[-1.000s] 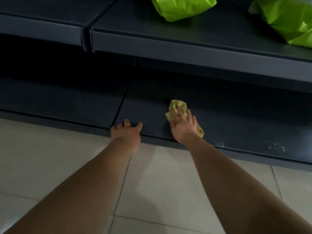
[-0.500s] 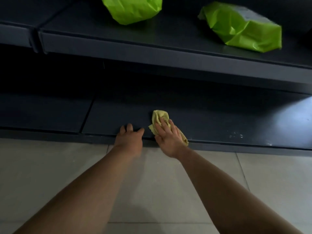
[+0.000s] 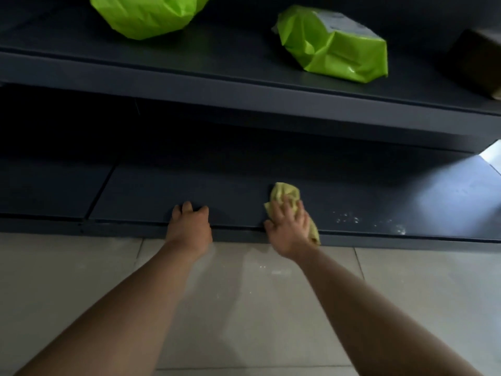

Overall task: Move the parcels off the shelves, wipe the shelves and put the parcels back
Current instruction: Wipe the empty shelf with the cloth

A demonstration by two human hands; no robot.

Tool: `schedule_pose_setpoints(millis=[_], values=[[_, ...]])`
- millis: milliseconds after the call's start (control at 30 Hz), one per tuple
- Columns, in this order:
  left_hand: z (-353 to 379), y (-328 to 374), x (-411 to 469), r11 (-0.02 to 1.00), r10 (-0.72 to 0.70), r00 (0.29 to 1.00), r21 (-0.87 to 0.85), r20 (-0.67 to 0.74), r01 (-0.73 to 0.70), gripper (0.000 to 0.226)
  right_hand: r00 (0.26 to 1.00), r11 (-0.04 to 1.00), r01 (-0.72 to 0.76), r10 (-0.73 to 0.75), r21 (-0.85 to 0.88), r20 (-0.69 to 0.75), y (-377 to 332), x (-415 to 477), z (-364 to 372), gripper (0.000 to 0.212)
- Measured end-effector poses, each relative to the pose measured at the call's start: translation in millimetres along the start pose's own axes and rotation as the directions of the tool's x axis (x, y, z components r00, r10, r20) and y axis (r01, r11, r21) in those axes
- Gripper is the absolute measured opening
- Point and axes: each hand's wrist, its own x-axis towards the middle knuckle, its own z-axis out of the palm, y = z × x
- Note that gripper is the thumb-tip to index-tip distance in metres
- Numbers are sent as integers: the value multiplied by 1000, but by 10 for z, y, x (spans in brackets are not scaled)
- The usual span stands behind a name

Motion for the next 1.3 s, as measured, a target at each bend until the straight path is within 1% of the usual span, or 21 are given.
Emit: schedule_pose_setpoints(millis=[100, 200, 267, 333, 367, 467, 533, 667, 833, 900, 1000, 1067, 1167, 1300], values=[[117, 290, 16, 998, 49, 999, 29, 1, -49, 55, 988, 988, 153, -153, 3, 31, -173, 50, 44, 59], [222, 457, 44, 996, 53, 999, 70, -5, -53, 55, 975, 974, 223, -223, -24, 16, 62, 161, -31, 56], [247, 450, 68, 995, 60, 998, 86, -13, -59, 56, 985, 985, 170, -171, -39, -15, 340, 244, -120, 56], [241, 386, 66, 993, 86, 996, 83, -3, -85, 57, 997, 997, 76, -76, -26, -4, 517, 306, -176, 57], [233, 339, 60, 992, 102, 995, 75, -1, -102, 57, 999, 998, 54, -53, -32, 3, 531, 315, -179, 57], [202, 128, 30, 987, 133, 990, 96, -45, -128, 55, 999, 998, 41, -42, -49, 0, 405, 293, -131, 60], [159, -56, 15, 989, 103, 992, 115, -71, -94, 54, 998, 997, 58, -58, -47, -1, 289, 279, -106, 61], [30, -460, -22, 993, 34, 996, 119, -77, -25, 55, 993, 992, 121, -121, -43, 6, -120, 217, -36, 61], [-213, -1048, -104, 985, -46, 994, 163, -104, 62, 59, 975, 975, 219, -219, -20, 27, -886, 118, 150, 60], [-349, -1447, -170, 977, -110, 986, 171, -126, 131, 60, 960, 961, 276, -274, -31, 57, -1343, 65, 282, 61], [-461, -1712, -178, 966, -167, 979, 179, -116, 186, 63, 943, 947, 322, -318, -21, 95, -1689, 22, 359, 62], [-550, -1950, -194, 959, -211, 974, 178, -82, 222, 64, 925, 931, 364, -361, -5, 121, -1992, 9, 442, 62], [-598, -2222, -212, 960, -204, 979, 191, -21, 204, 65, 896, 907, 421, -417, 7, 152, -2392, 9, 534, 62], [-631, -2341, -182, 968, -145, 989, 203, -29, 148, 63, 853, 870, 493, -483, -4, 198, -2776, 31, 627, 63]])
